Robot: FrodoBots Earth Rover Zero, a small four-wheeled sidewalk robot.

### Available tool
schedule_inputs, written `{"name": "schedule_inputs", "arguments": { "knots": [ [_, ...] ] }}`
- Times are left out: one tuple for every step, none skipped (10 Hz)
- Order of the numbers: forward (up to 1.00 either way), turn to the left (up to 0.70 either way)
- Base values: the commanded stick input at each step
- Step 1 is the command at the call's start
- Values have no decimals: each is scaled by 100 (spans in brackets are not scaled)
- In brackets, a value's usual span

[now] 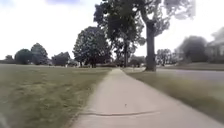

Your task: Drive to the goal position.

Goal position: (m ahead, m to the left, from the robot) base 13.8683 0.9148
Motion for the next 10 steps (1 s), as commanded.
{"name": "schedule_inputs", "arguments": {
  "knots": [
    [100,0],
    [100,0],
    [100,0],
    [100,0],
    [100,0],
    [100,-3],
    [100,-11],
    [100,-16],
    [100,-22],
    [100,-27]
  ]
}}
